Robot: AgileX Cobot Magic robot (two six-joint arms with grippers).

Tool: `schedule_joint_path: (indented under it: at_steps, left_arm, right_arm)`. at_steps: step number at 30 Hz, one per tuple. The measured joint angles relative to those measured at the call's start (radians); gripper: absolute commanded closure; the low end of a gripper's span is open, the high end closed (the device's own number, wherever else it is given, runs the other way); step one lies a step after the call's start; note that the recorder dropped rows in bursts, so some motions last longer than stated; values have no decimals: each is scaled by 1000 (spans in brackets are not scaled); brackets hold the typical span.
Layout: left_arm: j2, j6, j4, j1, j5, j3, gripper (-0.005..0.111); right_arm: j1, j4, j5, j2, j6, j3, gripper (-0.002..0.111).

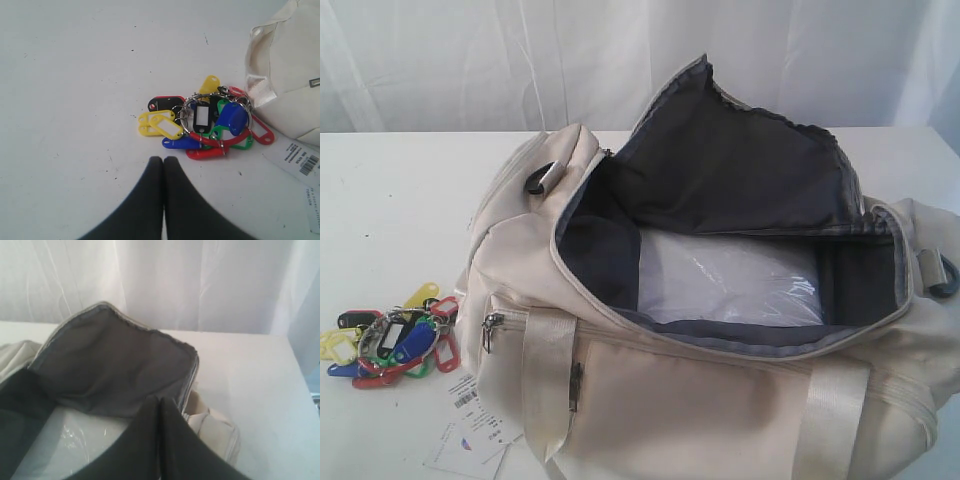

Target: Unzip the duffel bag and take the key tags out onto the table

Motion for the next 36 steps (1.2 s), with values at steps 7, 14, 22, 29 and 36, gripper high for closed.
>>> schedule_joint_path:
  at_steps: [7, 14, 22, 29, 36]
  left_arm:
    - [0, 0, 0, 0, 0, 0, 107]
    - [0, 0, 0, 0, 0, 0, 107]
    - [0, 0, 0, 0, 0, 0, 107]
    - [0, 0, 0, 0, 0, 0, 107]
    - [0, 0, 0, 0, 0, 0, 107]
  right_arm:
    - [-61, 0, 0, -119, 0, 0, 108]
    - [-125, -2, -23, -138, 0, 36, 108]
    - [-171, -2, -96, -213, 0, 312, 108]
    - [-171, -2, -133, -320, 7, 616, 108]
    - [-173, -2, -336, -465, 20, 819, 108]
